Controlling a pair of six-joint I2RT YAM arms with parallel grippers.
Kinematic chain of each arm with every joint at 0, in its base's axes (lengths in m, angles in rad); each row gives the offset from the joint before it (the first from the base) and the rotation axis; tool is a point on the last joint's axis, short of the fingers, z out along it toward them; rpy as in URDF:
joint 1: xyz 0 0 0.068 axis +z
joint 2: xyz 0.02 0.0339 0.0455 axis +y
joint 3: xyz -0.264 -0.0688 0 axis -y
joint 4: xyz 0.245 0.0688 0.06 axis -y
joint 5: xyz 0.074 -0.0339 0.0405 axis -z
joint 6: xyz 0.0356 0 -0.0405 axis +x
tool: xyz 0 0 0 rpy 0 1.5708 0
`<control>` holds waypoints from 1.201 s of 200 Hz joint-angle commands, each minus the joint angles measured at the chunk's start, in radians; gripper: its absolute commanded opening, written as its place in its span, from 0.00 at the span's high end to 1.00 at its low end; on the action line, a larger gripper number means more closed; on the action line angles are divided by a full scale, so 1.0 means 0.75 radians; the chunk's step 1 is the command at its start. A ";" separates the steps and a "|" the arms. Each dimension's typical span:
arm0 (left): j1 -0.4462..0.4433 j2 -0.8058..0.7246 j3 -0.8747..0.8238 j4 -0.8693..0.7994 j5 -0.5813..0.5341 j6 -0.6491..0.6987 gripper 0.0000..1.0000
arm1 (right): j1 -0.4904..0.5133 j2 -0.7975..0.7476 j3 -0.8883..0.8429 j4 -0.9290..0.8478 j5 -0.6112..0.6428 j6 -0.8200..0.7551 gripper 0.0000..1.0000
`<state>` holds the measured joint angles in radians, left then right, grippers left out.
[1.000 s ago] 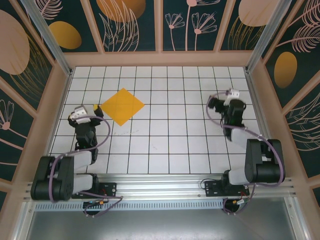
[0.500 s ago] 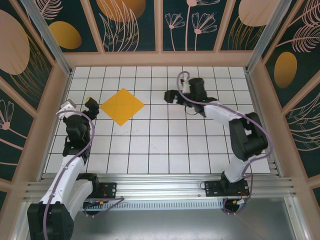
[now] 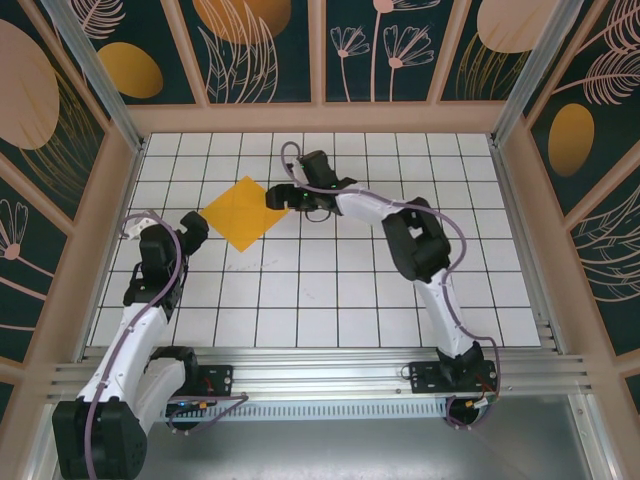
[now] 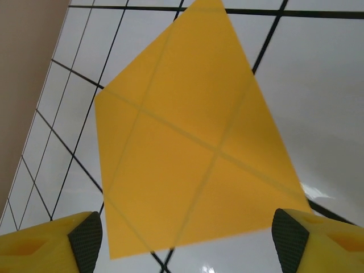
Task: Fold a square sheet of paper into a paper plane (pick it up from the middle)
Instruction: Move the square sheet of paper to the center of the table.
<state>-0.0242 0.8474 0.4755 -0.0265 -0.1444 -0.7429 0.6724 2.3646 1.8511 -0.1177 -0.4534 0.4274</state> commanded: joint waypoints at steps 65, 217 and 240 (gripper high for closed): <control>0.006 -0.032 -0.045 -0.040 0.125 -0.012 0.01 | 0.074 0.459 0.664 -0.336 0.154 0.115 0.28; -0.002 0.194 -0.114 0.301 0.731 -0.022 0.01 | 0.010 -0.567 -1.077 -0.099 0.750 0.621 0.38; -0.045 0.272 -0.115 0.337 0.759 -0.030 0.01 | 0.051 -0.770 -1.303 0.005 0.737 0.743 0.38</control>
<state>-0.0296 1.0069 0.4015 0.1402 0.3412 -0.7513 0.6754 1.8629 1.0485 -0.0772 0.0696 0.8108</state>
